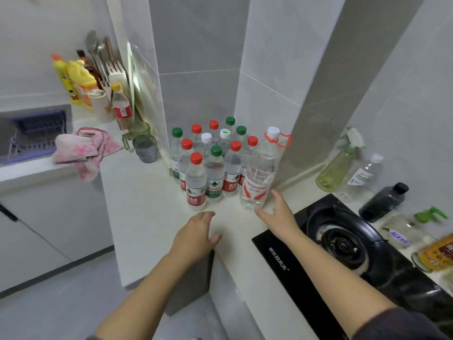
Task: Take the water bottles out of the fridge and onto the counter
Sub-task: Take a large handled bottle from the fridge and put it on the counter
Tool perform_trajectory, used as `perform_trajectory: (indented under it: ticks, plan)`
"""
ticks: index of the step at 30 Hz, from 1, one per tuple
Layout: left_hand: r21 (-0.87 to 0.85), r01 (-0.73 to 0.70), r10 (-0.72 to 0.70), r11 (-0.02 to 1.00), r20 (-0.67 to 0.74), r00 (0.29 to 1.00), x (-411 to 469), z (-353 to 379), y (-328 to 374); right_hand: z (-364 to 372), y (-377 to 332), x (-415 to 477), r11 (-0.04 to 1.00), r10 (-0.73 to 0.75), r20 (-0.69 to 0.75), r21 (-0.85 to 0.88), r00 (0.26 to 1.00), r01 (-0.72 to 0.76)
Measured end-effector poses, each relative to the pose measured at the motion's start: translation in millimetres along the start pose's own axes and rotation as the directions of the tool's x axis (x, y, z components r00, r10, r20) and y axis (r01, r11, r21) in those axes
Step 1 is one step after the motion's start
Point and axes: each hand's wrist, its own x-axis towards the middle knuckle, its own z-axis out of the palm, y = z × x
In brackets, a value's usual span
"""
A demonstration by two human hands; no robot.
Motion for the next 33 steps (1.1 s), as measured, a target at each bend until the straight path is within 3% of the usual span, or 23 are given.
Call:
perform_trajectory:
  ticks: [3, 9, 15, 20, 24, 33]
  plan:
    - [0.012, 0.034, -0.035, 0.999, 0.041, 0.999, -14.3, 3.6, 6.5, -0.8, -1.6, -0.2, 0.993, 0.103, 0.05, 0.058, 0.993, -0.106]
    - [0.02, 0.102, -0.103, 0.995, 0.071, 0.992, 18.1, 19.1, 15.8, 1.3, -9.3, 21.1, 0.98, 0.111, 0.079, 0.16, 0.991, -0.123]
    - [-0.277, 0.22, -0.214, 0.935, 0.054, 0.975, 90.1, 63.5, 23.9, 5.4, 5.6, 63.1, 0.966, 0.182, 0.0, 0.185, 0.983, -0.178]
    - [-0.45, 0.131, -0.161, 0.883, -0.028, 0.987, 139.8, 86.6, 33.7, 11.2, 17.7, 90.3, 0.954, 0.186, -0.047, 0.248, 0.981, -0.169]
    - [-0.408, 0.075, -0.099, 0.91, -0.038, 0.994, 160.5, 92.3, 35.2, 9.1, 24.5, 99.6, 0.939, 0.194, -0.036, 0.295, 0.98, -0.175]
    - [-0.237, 0.148, -0.183, 0.96, -0.13, 0.974, 173.2, 95.5, 40.7, 8.1, 29.3, 107.2, 0.921, 0.199, -0.025, 0.347, 0.98, -0.178]
